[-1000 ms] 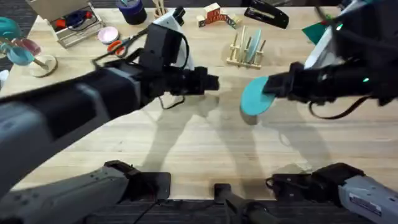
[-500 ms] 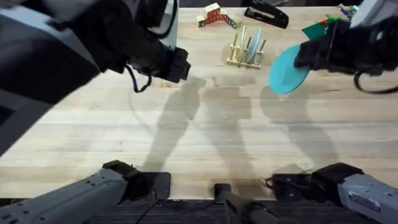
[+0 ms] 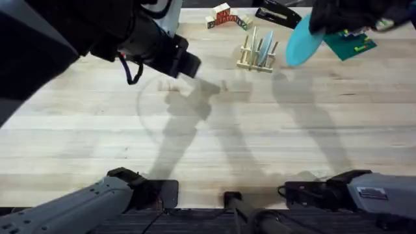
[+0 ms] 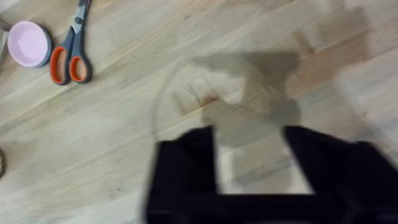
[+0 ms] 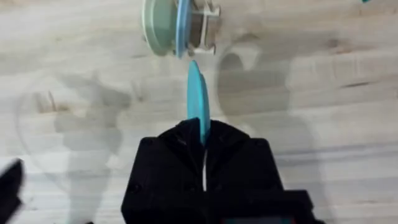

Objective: Pick up the plates from the table one by one and place each into a slot on the dish rack.

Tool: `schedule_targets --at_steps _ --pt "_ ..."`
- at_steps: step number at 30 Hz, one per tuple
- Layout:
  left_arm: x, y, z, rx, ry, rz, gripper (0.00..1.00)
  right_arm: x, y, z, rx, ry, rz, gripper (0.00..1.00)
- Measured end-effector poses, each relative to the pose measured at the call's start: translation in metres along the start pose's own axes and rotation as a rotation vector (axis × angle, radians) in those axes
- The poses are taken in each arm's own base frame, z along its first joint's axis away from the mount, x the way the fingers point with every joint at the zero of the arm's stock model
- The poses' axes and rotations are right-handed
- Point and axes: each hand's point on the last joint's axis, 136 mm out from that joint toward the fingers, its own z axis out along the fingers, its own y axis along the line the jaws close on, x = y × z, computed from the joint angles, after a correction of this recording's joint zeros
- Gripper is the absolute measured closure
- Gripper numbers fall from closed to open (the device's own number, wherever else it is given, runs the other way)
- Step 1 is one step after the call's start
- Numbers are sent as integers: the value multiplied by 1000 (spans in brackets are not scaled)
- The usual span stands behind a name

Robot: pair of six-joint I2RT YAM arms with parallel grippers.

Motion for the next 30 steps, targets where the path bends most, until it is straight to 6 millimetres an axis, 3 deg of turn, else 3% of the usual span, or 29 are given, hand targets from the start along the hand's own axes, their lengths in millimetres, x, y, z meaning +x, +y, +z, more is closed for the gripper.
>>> schedule_targets --at_steps 2,3,15,30 --pt "-1 1 0 -3 -3 0 60 -10 5 2 -1 -3 0 970" --pt "-1 1 0 -4 -2 2 20 -16 8 3 0 -2 0 970" --pt "0 1 0 -7 0 7 6 -62 26 7 14 -32 0 972" --pt "-4 1 -1 -8 -16 6 7 -64 22 4 34 -43 0 971"
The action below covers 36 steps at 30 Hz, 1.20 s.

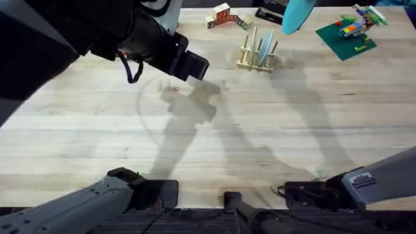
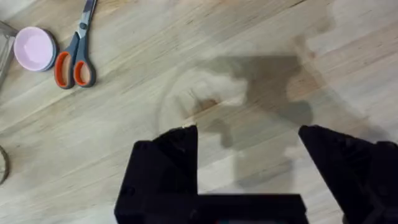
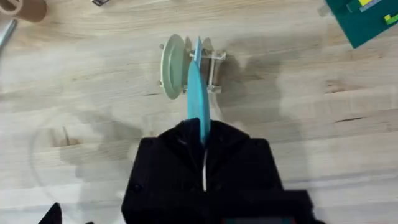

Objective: Pick up the plates from the table one by one and place each into a slot on the dish rack.

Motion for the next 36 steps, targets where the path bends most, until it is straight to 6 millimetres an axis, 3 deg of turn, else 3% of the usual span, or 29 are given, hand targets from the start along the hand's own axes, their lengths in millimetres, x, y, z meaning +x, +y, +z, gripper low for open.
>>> schedule_targets --at_steps 19,25,36 --pt "0 0 0 0 0 0 8 4 -23 -1 124 -4 88 971" --pt "0 0 0 0 0 0 8 5 -20 -1 136 -9 97 971" --pt "0 0 0 0 0 0 7 10 -7 37 171 65 63 970"
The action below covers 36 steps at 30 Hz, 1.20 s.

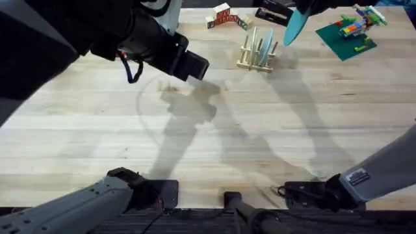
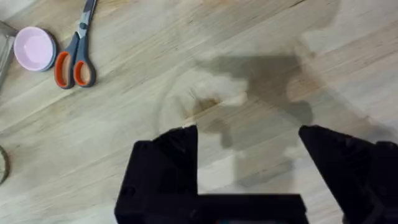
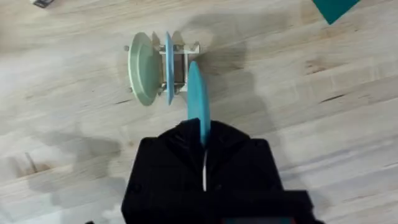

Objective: Pick up the plates from the table one by one and place each into a slot on the dish rack.

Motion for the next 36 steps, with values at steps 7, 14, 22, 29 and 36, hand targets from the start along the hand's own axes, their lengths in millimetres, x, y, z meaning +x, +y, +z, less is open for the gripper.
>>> schedule_targets --at_steps 7,14,22,29,36 --pt "0 0 0 0 0 1 8 -2 8 20 16 25 -9 971" --pt "0 0 0 0 0 1 7 -2 13 38 32 49 -12 971" --pt "0 0 0 0 0 0 7 -8 6 55 55 66 13 971" --pt "0 0 0 0 0 0 7 -10 12 79 61 92 -20 971" --pt "0 0 0 0 0 1 7 -8 19 90 42 110 -55 971"
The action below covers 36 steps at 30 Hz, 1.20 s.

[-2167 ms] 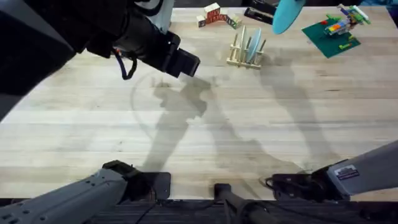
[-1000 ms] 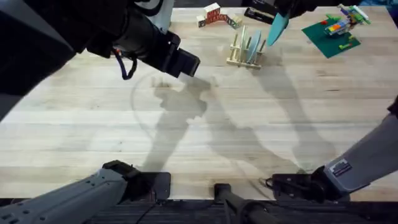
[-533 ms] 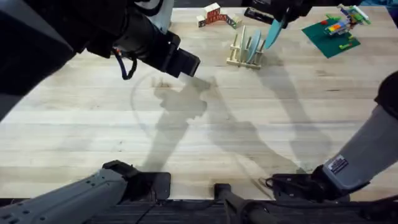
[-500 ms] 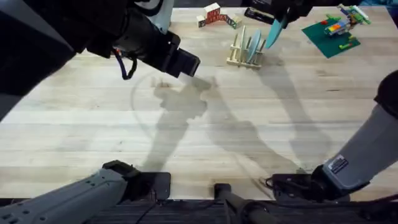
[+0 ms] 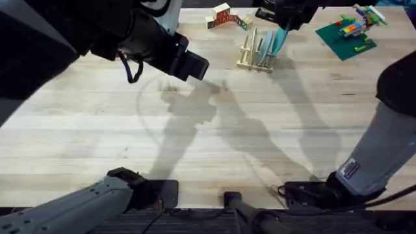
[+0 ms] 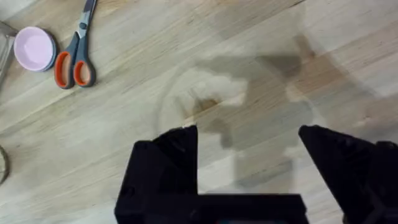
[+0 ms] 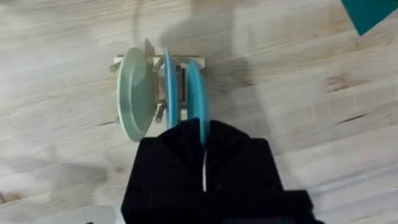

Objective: Pick up the plates from the table one by one and place each into a slot on the dish rack.

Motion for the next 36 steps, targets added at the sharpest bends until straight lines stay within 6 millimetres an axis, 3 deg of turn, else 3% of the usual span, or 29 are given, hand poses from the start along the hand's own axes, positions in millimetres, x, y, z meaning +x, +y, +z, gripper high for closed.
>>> schedule_targets --at_steps 16,27,31,36 --pt "0 0 0 0 0 -1 7 8 8 37 34 77 -36 970" --pt "0 0 0 0 0 0 8 8 9 39 34 81 -38 970" --pt "0 0 0 0 0 0 8 8 9 39 35 82 -38 896" --pt "0 0 0 0 0 -1 9 9 8 39 36 83 -39 883"
